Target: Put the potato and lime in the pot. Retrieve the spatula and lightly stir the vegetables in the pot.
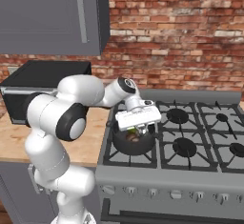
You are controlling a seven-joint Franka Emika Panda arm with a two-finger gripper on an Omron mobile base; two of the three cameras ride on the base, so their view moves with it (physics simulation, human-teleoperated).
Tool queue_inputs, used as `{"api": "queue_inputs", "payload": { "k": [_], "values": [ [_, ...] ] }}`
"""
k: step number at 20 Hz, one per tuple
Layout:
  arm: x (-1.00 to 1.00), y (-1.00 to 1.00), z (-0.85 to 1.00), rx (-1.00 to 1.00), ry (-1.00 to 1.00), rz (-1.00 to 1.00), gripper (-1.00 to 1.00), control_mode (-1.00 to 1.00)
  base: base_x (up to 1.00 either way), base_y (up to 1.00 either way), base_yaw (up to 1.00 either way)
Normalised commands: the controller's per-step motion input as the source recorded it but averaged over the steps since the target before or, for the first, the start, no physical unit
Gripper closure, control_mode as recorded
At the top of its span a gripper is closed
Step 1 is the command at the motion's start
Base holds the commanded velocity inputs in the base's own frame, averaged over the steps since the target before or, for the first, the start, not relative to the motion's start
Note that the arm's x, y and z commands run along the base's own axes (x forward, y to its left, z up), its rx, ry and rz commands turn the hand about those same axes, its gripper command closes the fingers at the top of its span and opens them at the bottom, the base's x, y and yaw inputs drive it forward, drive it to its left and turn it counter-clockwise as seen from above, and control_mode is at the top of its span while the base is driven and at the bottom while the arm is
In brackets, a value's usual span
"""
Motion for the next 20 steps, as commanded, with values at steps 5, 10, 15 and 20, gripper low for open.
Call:
{"api": "queue_inputs", "payload": {
  "k": [5,10,15,20],
  "values": [
    [0.00,0.00,-0.12,0.00,0.02,0.03,1.00,-1.00,0.00,0.00,0.00],
    [0.00,0.00,0.13,0.00,0.00,0.04,1.00,-1.00,0.00,0.00,0.00],
    [0.02,0.00,0.19,0.05,0.00,0.06,1.00,-1.00,0.00,0.00,0.00],
    [0.15,0.00,-0.01,0.05,0.00,0.06,1.00,-1.00,0.00,0.00,0.00]
  ]
}}
